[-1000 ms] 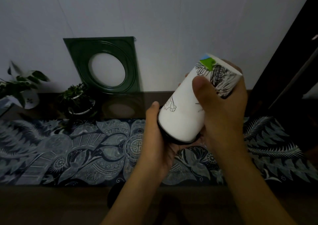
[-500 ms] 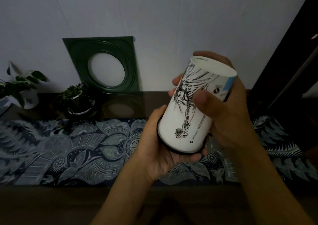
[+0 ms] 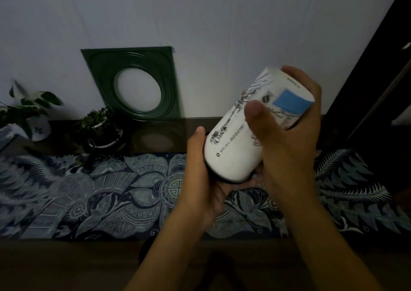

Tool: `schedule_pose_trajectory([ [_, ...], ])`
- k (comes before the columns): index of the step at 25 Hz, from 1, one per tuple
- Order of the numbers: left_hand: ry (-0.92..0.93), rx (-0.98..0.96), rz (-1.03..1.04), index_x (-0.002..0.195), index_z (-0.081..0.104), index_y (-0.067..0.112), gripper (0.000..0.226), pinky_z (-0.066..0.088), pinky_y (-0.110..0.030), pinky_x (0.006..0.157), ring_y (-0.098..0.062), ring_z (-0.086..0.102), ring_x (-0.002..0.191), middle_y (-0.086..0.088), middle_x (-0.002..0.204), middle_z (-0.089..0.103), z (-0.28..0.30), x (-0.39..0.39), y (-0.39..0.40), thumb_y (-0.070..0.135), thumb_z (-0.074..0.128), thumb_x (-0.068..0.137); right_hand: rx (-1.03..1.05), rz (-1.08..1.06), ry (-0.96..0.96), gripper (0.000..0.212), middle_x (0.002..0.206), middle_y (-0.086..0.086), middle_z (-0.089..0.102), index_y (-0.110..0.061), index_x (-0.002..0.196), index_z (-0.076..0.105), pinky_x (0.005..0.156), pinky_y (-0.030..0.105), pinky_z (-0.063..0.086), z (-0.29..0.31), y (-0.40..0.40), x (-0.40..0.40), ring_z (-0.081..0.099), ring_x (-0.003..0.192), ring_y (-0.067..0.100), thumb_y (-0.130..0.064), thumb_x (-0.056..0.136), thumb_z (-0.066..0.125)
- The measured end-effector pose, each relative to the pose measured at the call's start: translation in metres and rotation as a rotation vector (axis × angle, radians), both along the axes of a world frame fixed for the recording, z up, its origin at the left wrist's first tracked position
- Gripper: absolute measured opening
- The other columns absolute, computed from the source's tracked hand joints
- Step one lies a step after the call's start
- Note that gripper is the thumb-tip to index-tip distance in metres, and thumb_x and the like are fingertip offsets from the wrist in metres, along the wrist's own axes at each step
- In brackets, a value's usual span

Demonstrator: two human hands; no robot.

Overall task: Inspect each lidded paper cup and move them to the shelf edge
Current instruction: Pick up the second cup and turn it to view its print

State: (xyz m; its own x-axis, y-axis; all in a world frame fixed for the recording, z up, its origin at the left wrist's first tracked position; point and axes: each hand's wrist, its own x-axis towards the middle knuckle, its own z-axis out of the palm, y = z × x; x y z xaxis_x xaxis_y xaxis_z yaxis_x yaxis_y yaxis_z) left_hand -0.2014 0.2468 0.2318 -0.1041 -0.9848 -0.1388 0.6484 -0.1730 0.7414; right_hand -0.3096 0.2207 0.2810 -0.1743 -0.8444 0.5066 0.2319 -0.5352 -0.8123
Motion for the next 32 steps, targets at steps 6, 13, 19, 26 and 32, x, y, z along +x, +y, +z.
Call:
schedule_pose_trajectory([
  [6, 0.09, 0.147, -0.293, 0.119, 0.069, 0.005, 0.073, 0.062, -0.035, 0.053, -0.04, 0.072, 0.074, -0.029, 0.099, 0.071, 0.002, 0.013, -0.003, 0.068, 0.04, 0.094, 0.008, 0.249, 0.155, 0.084, 0.126, 0.027, 0.061, -0.012, 0.128, 0.049, 0.091, 0.062, 0.055, 0.004, -0.008, -0.018, 0.064, 0.113, 0.044, -0.05, 0.064, 0.088],
  [13, -0.168, -0.051, 0.245, 0.116, 0.069, 0.026, 0.055, 0.06, -0.034, 0.062, -0.02, 0.078, 0.086, -0.008, 0.104, 0.08, -0.009, -0.006, 0.001, 0.066, 0.047, 0.086, 0.084, -0.135, -0.112, 0.054, 0.107, -0.005, 0.065, -0.033, 0.113, 0.051, 0.081, 0.031, 0.06, -0.01, 0.007, 0.013, 0.071, 0.098, 0.012, -0.045, 0.068, 0.079],
  [19, 0.076, 0.099, -0.145, 0.115, 0.074, 0.008, 0.065, 0.063, -0.045, 0.061, -0.04, 0.074, 0.081, -0.025, 0.104, 0.075, 0.003, 0.016, -0.001, 0.061, 0.042, 0.096, -0.025, 0.274, 0.081, 0.082, 0.125, 0.026, 0.062, -0.013, 0.129, 0.05, 0.092, 0.062, 0.055, -0.001, -0.003, -0.011, 0.065, 0.113, 0.043, -0.053, 0.067, 0.085],
  [26, 0.023, -0.047, -0.023, 0.106, 0.08, 0.023, 0.054, 0.064, -0.041, 0.069, -0.029, 0.077, 0.09, -0.015, 0.107, 0.079, 0.004, 0.007, 0.004, 0.061, 0.043, 0.094, -0.015, 0.042, -0.004, 0.057, 0.113, 0.008, 0.069, -0.021, 0.117, 0.054, 0.084, 0.047, 0.061, 0.001, 0.001, -0.003, 0.073, 0.102, 0.026, -0.038, 0.07, 0.083],
  [32, -0.026, -0.085, 0.158, 0.105, 0.075, 0.028, 0.045, 0.061, -0.04, 0.059, -0.025, 0.078, 0.083, -0.009, 0.102, 0.08, 0.003, 0.001, 0.007, 0.061, 0.051, 0.087, -0.005, 0.017, -0.04, 0.052, 0.111, 0.002, 0.069, -0.024, 0.115, 0.054, 0.085, 0.044, 0.061, 0.003, 0.005, 0.0, 0.072, 0.102, 0.023, -0.034, 0.071, 0.08],
])
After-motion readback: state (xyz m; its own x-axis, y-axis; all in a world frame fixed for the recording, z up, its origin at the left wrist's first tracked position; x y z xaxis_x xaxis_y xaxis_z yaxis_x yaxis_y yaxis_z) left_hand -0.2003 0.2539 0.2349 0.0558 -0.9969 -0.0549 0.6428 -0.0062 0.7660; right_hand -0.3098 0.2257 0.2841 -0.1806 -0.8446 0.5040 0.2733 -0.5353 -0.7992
